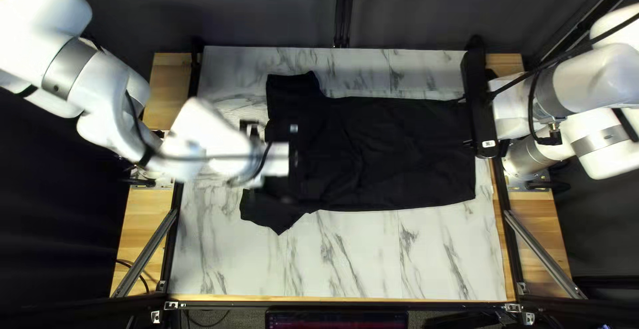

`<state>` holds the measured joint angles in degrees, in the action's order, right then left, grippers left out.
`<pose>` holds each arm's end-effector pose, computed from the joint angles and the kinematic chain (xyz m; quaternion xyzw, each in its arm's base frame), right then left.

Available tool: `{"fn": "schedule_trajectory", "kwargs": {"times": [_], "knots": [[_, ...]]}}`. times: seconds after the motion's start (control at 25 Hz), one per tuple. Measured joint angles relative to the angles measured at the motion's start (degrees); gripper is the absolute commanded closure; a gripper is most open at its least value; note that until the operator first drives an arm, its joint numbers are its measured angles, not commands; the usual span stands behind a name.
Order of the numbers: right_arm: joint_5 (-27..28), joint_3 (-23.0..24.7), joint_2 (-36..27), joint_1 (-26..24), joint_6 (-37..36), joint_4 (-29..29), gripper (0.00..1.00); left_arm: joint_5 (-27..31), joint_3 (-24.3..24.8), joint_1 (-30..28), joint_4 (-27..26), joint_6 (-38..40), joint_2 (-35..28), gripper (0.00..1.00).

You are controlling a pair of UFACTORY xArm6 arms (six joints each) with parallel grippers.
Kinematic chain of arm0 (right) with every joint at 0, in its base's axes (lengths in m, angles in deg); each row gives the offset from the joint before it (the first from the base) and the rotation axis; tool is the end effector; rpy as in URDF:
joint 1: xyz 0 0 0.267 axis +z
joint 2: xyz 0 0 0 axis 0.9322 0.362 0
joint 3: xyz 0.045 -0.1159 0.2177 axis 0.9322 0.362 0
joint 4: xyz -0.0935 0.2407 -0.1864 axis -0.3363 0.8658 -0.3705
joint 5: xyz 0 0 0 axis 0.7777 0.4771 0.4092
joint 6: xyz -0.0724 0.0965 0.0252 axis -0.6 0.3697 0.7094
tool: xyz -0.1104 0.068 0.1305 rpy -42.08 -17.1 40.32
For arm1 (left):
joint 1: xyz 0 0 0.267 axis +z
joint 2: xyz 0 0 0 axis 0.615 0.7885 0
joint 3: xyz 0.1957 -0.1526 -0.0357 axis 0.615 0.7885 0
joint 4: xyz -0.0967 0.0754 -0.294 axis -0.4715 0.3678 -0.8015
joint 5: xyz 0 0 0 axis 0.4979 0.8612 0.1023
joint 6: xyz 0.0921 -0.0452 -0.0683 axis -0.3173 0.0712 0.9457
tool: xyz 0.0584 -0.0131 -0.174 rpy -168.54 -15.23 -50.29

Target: Fold t-shirt

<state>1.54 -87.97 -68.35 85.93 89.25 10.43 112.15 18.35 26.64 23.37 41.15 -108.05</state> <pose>0.2935 0.0182 0.2793 0.9826 0.0791 0.1287 0.1082 0.3091 -0.0149 0.1078 -0.9937 -0.0376 0.0107 0.1048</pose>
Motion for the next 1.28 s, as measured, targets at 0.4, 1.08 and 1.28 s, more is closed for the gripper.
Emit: {"fn": "schedule_trajectory", "kwargs": {"times": [0.4, 1.08, 1.28], "knots": [[0.0, 0.0, 0.0, 0.0, 0.0, 0.0, 0.00, -16.0, 11.1, 8.3, -0.6, 2.1, 3.2, 0.00], [0.0, 0.0, 0.0, 0.0, 0.0, 0.0, 0.00, -23.0, 10.8, 7.8, -5.6, 2.7, 7.6, 1.00], [0.0, 0.0, 0.0, 0.0, 0.0, 0.0, 0.00, -15.1, 8.5, 6.0, -5.5, 2.3, 2.5, 1.00]]}}
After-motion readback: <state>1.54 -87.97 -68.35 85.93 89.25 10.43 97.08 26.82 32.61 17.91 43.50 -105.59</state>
